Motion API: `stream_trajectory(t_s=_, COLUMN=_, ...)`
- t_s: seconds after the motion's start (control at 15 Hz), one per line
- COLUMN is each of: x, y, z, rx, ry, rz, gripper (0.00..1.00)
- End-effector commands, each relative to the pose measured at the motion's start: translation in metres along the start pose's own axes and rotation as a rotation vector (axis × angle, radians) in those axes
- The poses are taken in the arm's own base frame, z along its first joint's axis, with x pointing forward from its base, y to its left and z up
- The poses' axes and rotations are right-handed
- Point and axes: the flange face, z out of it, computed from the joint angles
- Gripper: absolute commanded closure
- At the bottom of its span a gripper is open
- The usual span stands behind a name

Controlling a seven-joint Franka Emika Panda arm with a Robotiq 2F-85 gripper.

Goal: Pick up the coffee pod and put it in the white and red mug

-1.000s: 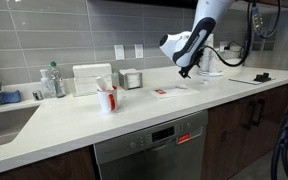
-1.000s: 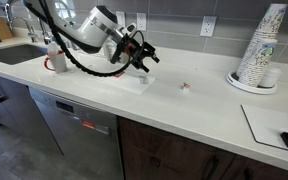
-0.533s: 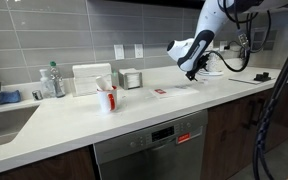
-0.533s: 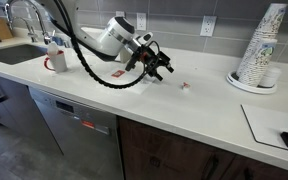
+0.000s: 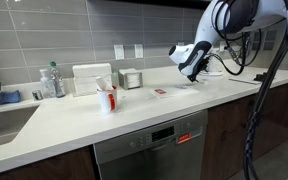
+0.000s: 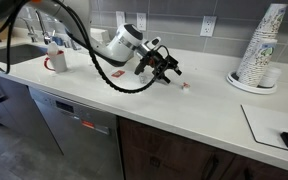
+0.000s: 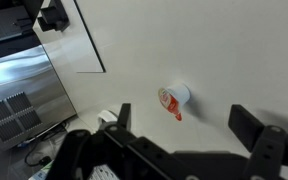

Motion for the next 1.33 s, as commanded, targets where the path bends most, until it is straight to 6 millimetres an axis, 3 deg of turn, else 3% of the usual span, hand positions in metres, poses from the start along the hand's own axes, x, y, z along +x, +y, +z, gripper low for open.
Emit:
stream_trajectory(t_s=0.0, x=0.009, y=-0.008, z=0.024, rx=-0.037, ry=-0.001, rz=-0.025, gripper=0.00)
stream_trajectory(t_s=0.4, x=0.014, y=-0.013, z=0.046, rx=-0.077, ry=0.015, rz=-0.048, gripper=0.00)
stream_trajectory(t_s=0.93, x=0.022, y=-0.017, z=0.060, rx=-0.124, ry=0.050, rz=-0.057, gripper=0.02)
stream_trajectory(t_s=1.0, x=0.022, y=-0.018, z=0.062, rx=-0.127, ry=0.049, rz=-0.055, gripper=0.08)
stream_trajectory(t_s=1.07, x=0.022, y=-0.019, z=0.063, rx=-0.128, ry=0.053, rz=-0.054, gripper=0.22)
stream_trajectory(t_s=1.27, x=0.023, y=-0.023, z=0.066, rx=-0.131, ry=0.055, rz=-0.059, gripper=0.47)
